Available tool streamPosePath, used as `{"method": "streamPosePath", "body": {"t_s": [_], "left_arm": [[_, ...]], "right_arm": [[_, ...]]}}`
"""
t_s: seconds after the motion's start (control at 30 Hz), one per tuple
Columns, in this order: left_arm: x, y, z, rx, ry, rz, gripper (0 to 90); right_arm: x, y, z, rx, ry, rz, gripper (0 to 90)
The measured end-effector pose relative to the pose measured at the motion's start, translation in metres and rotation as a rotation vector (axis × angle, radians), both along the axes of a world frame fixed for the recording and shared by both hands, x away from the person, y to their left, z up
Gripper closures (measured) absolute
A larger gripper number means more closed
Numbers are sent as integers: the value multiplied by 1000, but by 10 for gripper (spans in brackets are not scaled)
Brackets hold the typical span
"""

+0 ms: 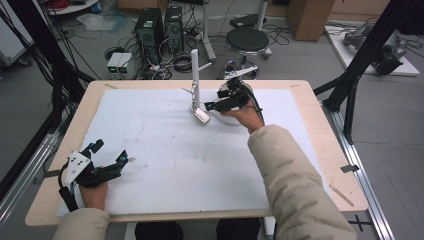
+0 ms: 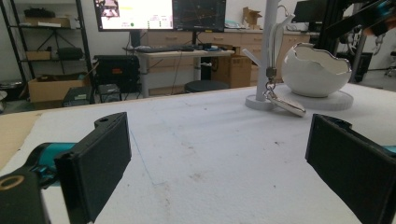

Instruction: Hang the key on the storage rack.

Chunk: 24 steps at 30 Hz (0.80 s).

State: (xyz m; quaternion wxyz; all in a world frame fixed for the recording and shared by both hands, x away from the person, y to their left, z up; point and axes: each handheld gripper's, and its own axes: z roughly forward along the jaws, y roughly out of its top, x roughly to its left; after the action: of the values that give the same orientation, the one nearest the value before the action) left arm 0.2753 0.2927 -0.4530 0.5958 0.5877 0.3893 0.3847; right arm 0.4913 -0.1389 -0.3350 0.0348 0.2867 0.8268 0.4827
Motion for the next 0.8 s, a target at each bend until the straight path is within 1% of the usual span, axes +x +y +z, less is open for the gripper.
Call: {"method": "streamPosePath", "body": {"t_s": [0.03,0.07,0.1,0.17,0.2,0.23,0.3,0.4,0.5,0.6,0.67,0.7,0.73,0.8], "left_arm": [[0,0,0,2,0,1,72],[0,0,0,1,1,1,72],[0,0,0,1,1,1,73],[0,0,0,3,1,1,72],[0,0,0,4,0,1,72],[0,0,0,4,1,1,72],[0,0,0,5,0,2,72],[0,-1,0,8,-4,3,72],[0,-1,0,10,-2,3,72],[0,-1,0,13,-3,3,72],[1,-1,0,14,4,3,73],[1,-1,0,14,4,3,72],[0,-2,0,15,3,2,73],[0,-2,0,18,0,4,73]], "right_arm": [[-5,-4,3,-3,-7,-9,6],[-10,-9,7,-5,-28,-21,5],[-14,-14,10,-3,-36,-36,5],[-24,-26,17,14,-51,-48,5],[-28,-32,20,14,-68,-54,5],[-33,-38,22,24,-79,-54,5],[-43,-50,25,52,-103,-56,5],[-58,-70,24,45,-138,-69,5],[-74,-93,18,56,-189,-78,5],[-90,-118,4,88,-245,-99,5],[-100,-134,-9,109,-266,-127,5],[-100,-134,-9,109,-266,-127,5],[-108,-144,-18,121,-279,-154,5],[-116,-155,-29,153,-308,-184,5]]}}
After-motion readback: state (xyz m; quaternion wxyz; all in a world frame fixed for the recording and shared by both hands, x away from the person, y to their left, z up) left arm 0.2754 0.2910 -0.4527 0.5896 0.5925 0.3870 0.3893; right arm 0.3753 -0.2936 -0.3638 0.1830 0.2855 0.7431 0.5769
